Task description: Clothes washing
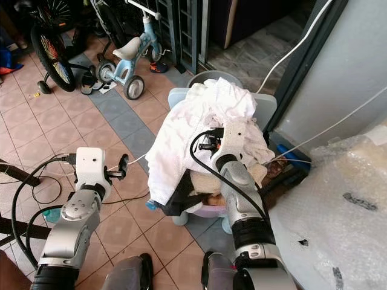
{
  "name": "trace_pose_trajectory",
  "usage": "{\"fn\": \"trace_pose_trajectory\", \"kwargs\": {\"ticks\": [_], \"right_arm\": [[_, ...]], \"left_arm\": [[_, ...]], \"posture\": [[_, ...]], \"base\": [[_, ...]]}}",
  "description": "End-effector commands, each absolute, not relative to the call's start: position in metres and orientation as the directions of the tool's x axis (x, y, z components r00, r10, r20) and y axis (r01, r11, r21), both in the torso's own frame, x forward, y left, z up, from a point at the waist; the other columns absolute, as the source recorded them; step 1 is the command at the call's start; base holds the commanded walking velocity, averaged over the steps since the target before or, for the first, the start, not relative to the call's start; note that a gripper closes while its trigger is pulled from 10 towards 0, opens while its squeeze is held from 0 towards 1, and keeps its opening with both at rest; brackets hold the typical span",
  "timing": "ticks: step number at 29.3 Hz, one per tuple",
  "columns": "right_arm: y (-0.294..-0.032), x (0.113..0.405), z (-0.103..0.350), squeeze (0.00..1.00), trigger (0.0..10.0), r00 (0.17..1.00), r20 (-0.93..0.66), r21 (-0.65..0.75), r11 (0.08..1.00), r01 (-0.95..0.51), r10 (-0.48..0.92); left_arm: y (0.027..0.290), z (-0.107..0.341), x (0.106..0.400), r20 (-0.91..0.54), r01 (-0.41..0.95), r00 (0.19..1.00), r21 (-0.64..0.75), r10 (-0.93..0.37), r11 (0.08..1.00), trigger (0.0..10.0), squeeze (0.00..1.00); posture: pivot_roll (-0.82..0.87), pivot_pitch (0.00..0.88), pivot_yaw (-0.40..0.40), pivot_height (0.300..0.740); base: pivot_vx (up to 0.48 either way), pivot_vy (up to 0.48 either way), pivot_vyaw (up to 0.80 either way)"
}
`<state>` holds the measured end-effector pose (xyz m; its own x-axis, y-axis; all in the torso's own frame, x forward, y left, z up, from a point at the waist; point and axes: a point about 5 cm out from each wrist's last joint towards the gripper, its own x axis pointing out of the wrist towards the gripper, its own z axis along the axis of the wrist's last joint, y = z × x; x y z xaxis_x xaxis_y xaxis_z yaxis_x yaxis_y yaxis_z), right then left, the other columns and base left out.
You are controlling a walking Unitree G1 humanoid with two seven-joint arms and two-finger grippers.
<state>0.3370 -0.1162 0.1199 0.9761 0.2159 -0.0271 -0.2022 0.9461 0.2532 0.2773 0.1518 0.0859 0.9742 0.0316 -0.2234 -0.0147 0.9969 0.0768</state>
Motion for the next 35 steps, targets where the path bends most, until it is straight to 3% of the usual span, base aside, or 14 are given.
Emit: {"fn": "trace_pose_trajectory", "kwargs": {"ticks": [1,7,13,20,21,22,23,24,25,26,27,35], "right_arm": [[-0.115,0.338,0.141,0.00,0.0,0.971,0.066,0.281,0.930,-0.239,0.230],[-0.128,0.328,0.201,0.00,0.0,0.942,0.258,0.315,0.902,-0.294,0.217],[-0.140,0.310,0.210,0.00,0.0,0.928,0.288,0.228,0.924,-0.307,0.237],[-0.146,0.276,0.165,0.00,0.0,0.948,0.114,0.118,0.943,-0.310,0.298],[-0.143,0.270,0.152,0.00,0.6,0.941,0.051,0.081,0.938,-0.338,0.335],[-0.141,0.266,0.144,0.00,0.6,0.934,0.021,0.051,0.932,-0.358,0.357],[-0.139,0.263,0.136,0.00,8.2,0.926,-0.012,0.024,0.926,-0.378,0.378],[-0.135,0.258,0.117,0.00,10.0,0.909,-0.105,-0.025,0.912,-0.409,0.404],[-0.134,0.256,0.113,0.00,10.0,0.904,-0.127,-0.035,0.909,-0.414,0.407],[-0.130,0.249,0.098,0.64,10.0,0.861,-0.228,-0.035,0.880,-0.474,0.455],[-0.127,0.245,0.093,1.00,10.0,0.839,-0.249,-0.041,0.860,-0.508,0.484],[-0.129,0.247,0.094,1.00,10.0,0.821,-0.246,-0.085,0.832,-0.548,0.516]], "left_arm": [[0.155,0.081,0.276,-0.238,-0.029,0.970,0.082,0.048,0.996,10.0,0.00],[0.156,0.081,0.277,-0.225,-0.033,0.973,0.082,0.050,0.996,10.0,0.00],[0.155,0.082,0.279,-0.196,-0.031,0.980,0.064,0.043,0.997,10.0,0.00],[0.151,0.081,0.283,-0.197,-0.008,0.980,0.060,0.020,0.998,10.0,0.00],[0.150,0.080,0.284,-0.200,-0.002,0.980,0.062,0.015,0.998,10.0,0.00],[0.150,0.080,0.284,-0.204,0.001,0.979,0.064,0.012,0.998,10.0,0.00],[0.149,0.079,0.285,-0.210,0.006,0.978,0.065,0.008,0.998,10.0,0.00],[0.148,0.077,0.285,-0.217,0.012,0.976,0.070,0.004,0.997,10.0,0.00],[0.148,0.077,0.285,-0.218,0.013,0.976,0.071,0.003,0.997,10.0,0.00],[0.148,0.077,0.285,-0.223,0.017,0.975,0.069,-0.001,0.997,10.0,0.00],[0.148,0.076,0.284,-0.226,0.017,0.974,0.069,-0.001,0.997,10.0,0.00],[0.150,0.073,0.279,-0.243,0.014,0.970,0.068,0.002,0.998,10.0,0.00]], "posture": [[0.05,0.124,0.020,0.740],[0.04,0.104,0.026,0.740],[0.02,0.073,0.036,0.740],[0.00,0.055,0.044,0.740],[0.00,0.057,0.045,0.740],[0.00,0.057,0.045,0.740],[0.00,0.061,0.046,0.740],[0.00,0.064,0.045,0.740],[0.00,0.064,0.045,0.740],[0.01,0.066,0.044,0.740],[0.01,0.071,0.043,0.740],[0.02,0.082,0.040,0.740]], "base": [[0.000,0.000,0.00],[0.000,0.000,0.00],[0.000,0.000,0.00],[0.000,0.000,0.00],[0.000,0.000,0.00],[0.000,0.000,0.00],[0.000,0.000,0.00],[0.000,0.000,0.00],[0.000,0.000,0.00],[0.000,0.000,0.00],[0.000,0.000,0.00],[0.000,0.000,0.00]]}}
